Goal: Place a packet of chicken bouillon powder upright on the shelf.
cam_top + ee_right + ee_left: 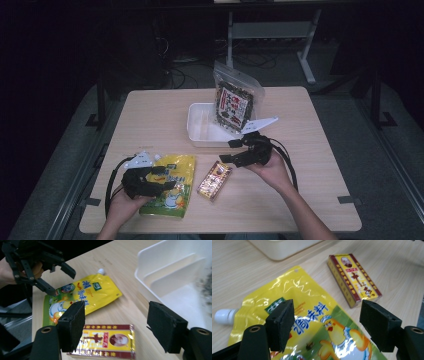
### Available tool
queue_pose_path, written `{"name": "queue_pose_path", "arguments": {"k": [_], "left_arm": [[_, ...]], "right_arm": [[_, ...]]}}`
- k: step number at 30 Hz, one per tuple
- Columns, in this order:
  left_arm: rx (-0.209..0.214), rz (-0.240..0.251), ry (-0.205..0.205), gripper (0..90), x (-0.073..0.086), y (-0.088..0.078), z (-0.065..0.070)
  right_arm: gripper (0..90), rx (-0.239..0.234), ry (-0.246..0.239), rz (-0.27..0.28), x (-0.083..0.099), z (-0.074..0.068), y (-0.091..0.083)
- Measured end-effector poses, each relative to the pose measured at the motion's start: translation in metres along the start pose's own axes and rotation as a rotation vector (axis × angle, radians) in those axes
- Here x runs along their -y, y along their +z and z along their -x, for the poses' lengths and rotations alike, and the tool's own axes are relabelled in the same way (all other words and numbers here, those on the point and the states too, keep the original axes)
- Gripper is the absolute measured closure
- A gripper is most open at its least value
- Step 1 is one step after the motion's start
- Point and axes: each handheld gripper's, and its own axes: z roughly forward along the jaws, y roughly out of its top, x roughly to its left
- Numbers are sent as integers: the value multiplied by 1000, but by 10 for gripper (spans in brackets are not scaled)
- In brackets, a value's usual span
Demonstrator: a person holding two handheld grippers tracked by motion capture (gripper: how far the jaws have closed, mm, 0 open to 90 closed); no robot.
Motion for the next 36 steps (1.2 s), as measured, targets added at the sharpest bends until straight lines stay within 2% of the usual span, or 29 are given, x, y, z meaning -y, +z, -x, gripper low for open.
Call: {"name": "queue_pose_path", "arguments": {"k": [4,10,15,16,24,25,26,31,33,36], "left_arm": [[-24,-31,-14,277,9,-2,-3],[-44,-32,-34,287,17,-7,-8],[-50,-27,-41,309,20,-10,-11],[-53,-25,-50,317,21,-11,-14],[-49,-60,-68,368,28,-9,-19],[-49,-60,-68,373,28,-9,-19],[-52,-67,-71,382,28,-8,-20],[-47,-96,-75,394,30,-5,-21],[-49,-106,-77,403,31,-3,-21],[-48,-113,-76,406,31,-2,-20]], "right_arm": [[298,-27,-19,-18,-9,-5,14],[287,-57,-21,-72,-21,-7,39],[287,-64,-26,-110,-29,-8,54],[291,-60,-29,-142,-34,-9,64],[313,-65,-15,-233,-42,-6,98],[313,-65,-15,-233,-42,-6,98],[351,-60,-30,-257,-41,-5,107],[391,-67,17,-311,-37,1,124],[416,-86,53,-337,-34,7,131],[421,-64,84,-359,-31,11,138]]}}
